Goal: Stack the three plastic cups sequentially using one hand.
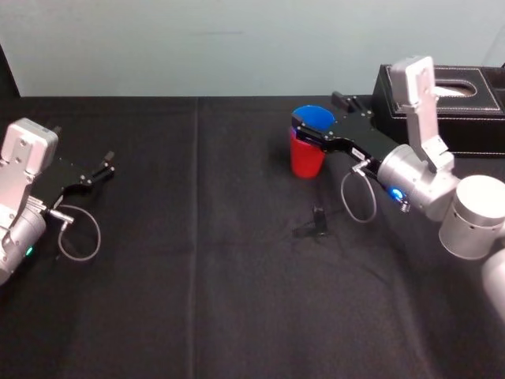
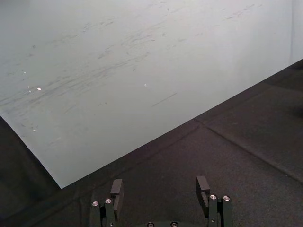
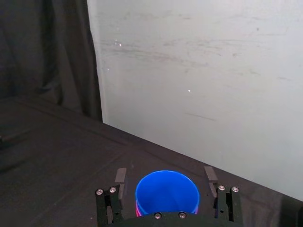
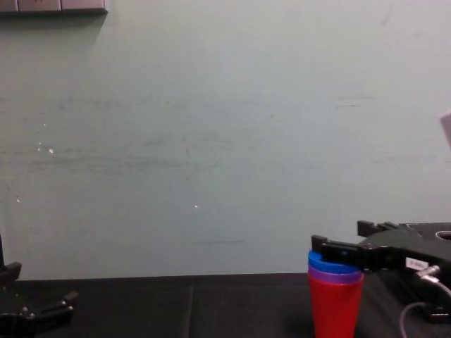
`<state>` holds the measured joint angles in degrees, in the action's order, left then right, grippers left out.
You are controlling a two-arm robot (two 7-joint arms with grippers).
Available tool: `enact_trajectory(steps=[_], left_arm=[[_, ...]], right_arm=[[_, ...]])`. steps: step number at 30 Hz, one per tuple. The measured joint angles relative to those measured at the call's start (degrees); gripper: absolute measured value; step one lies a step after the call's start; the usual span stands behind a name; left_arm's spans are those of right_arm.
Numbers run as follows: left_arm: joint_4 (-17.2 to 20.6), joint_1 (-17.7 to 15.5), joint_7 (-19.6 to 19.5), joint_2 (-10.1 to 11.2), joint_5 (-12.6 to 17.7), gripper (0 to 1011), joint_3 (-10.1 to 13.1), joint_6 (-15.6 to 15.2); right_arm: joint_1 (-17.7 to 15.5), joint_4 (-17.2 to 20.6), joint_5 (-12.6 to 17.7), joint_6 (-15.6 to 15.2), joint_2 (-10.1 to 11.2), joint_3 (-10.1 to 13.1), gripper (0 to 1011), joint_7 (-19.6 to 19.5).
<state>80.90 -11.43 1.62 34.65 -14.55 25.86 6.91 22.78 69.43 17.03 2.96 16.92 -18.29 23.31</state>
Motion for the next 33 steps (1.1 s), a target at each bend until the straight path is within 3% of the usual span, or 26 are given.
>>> enact_trajectory(steps=[9, 16, 23, 33], left_arm=[[0.0, 0.0, 0.0, 0.0, 0.0, 1005, 0.0, 0.0], [0.0, 0.0, 0.0, 0.0, 0.0, 1005, 0.0, 0.0], [0.0, 0.0, 0.0, 0.0, 0.0, 1005, 0.0, 0.0], [0.0, 0.0, 0.0, 0.0, 0.0, 1005, 0.0, 0.0]], right_arm=[[-8.7, 10.6, 0.7, -0.6, 3.2, 2.4, 1002, -1.8], [-16.1, 16.3, -1.1, 2.2, 4.8, 3.5, 1002, -3.7], [-20.8, 17.6, -2.6, 4.2, 4.3, 4.6, 1003, -5.3], [-24.1, 16.9, -4.5, 6.0, 3.1, 5.7, 1003, -5.9]])
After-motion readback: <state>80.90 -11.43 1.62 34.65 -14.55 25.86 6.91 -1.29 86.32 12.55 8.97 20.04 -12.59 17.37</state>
